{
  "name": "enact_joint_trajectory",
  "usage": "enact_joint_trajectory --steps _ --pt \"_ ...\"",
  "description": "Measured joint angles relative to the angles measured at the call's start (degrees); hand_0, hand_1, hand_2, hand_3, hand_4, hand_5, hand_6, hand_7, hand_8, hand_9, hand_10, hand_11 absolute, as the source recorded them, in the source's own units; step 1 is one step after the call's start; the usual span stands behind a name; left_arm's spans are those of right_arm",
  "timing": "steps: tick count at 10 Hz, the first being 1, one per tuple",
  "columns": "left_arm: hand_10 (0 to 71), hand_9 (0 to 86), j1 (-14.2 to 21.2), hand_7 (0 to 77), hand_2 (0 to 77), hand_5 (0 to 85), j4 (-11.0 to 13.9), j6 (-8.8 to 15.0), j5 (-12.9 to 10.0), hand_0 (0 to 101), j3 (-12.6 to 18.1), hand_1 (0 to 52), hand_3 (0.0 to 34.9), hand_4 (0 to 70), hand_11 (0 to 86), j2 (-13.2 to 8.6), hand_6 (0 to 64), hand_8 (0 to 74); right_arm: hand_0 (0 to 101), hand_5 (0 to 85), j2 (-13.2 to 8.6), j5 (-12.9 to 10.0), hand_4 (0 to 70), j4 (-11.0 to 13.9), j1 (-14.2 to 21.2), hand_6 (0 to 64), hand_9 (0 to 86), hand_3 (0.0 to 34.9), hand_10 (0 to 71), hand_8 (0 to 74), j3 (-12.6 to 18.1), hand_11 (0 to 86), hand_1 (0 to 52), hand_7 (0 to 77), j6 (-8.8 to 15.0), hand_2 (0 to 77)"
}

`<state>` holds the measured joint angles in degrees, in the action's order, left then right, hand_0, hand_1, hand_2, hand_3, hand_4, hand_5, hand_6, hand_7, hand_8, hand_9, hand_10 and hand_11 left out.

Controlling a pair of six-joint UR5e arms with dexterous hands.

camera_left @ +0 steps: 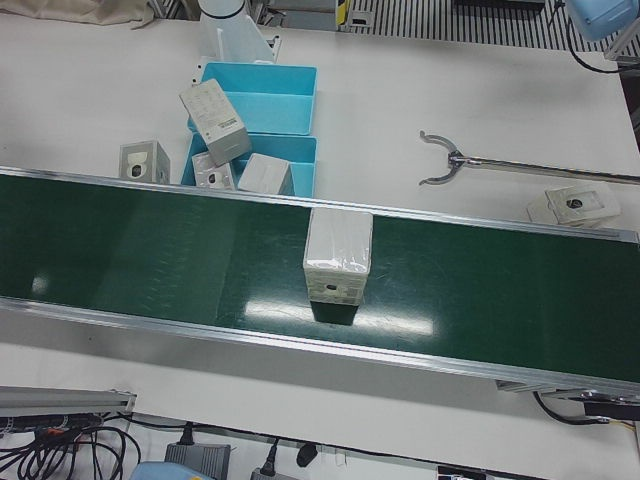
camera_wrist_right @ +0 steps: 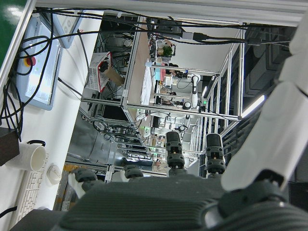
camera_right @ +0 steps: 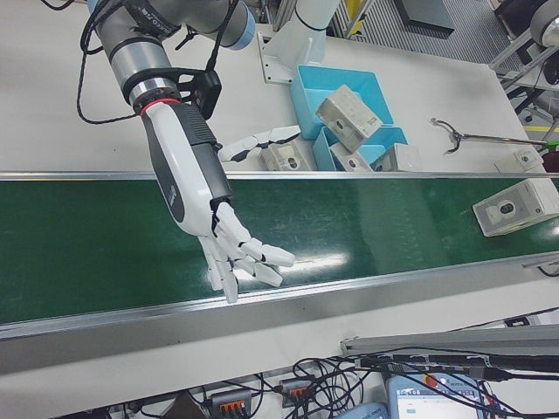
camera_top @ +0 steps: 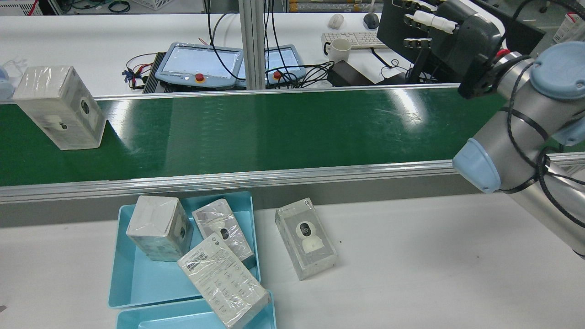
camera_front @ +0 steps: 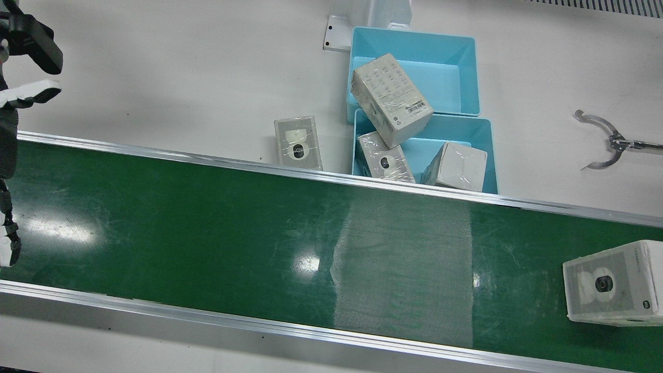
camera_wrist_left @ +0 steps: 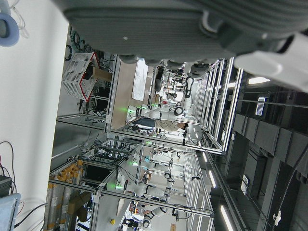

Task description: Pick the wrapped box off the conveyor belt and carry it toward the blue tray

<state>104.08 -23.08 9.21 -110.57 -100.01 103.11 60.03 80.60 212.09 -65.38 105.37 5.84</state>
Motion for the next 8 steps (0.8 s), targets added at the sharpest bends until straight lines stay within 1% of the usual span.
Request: enact_joint_trajectory --steps 1,2,3,4,5,8 --pt "0.5 0.0 0.0 0.5 1.1 0.5 0.0 0.0 0.0 0 0.0 0.0 0.0 0.0 0.0 0.0 0.5 0.5 39 25.1 -0.24 0.13 4.9 -0.75 0.08 0.0 3.3 30.6 3.8 0.0 0.87 8.2 7.6 18.0 -0.64 10.9" --pt "0.5 0.0 0.0 0.5 1.1 0.5 0.0 0.0 0.0 0 0.0 0.0 0.0 0.5 0.0 0.0 0.5 0.5 39 25.1 -0.3 0.24 4.9 -1.15 0.3 0.0 3.3 30.6 3.8 0.0 1.8 8.2 7.6 18.0 -1.11 10.9" --pt "0.5 0.0 0.0 0.5 0.5 0.5 0.0 0.0 0.0 0 0.0 0.0 0.0 0.0 0.0 0.0 0.5 0.5 40 24.5 -0.46 0.33 7.6 -1.34 1.21 0.0 3.3 30.6 3.3 0.0 2.33 4.4 7.6 19.1 -1.45 10.9" --pt "0.5 0.0 0.0 0.5 0.5 0.5 0.0 0.0 0.0 0 0.0 0.0 0.0 0.0 0.0 0.0 0.5 0.0 41 25.1 -0.95 0.36 8.7 -1.43 1.87 0.0 3.3 30.6 3.3 0.0 2.35 4.4 9.3 20.2 -1.6 12.5" --pt "0.5 0.0 0.0 0.5 0.5 0.5 0.0 0.0 0.0 0 0.0 0.0 0.0 0.0 0.0 0.0 0.5 0.0 41 25.6 -1.23 0.36 8.7 -1.47 2.01 0.0 3.3 30.6 3.3 0.0 2.44 4.4 9.3 20.2 -1.74 13.6" --pt "0.5 0.0 0.0 0.5 0.5 0.5 0.0 0.0 0.0 0 0.0 0.0 0.0 0.0 0.0 0.0 0.5 0.5 40 24.0 -0.3 0.37 8.7 -1.5 2.13 0.0 3.3 30.5 3.3 0.0 2.36 4.9 9.3 20.2 -2.11 13.6"
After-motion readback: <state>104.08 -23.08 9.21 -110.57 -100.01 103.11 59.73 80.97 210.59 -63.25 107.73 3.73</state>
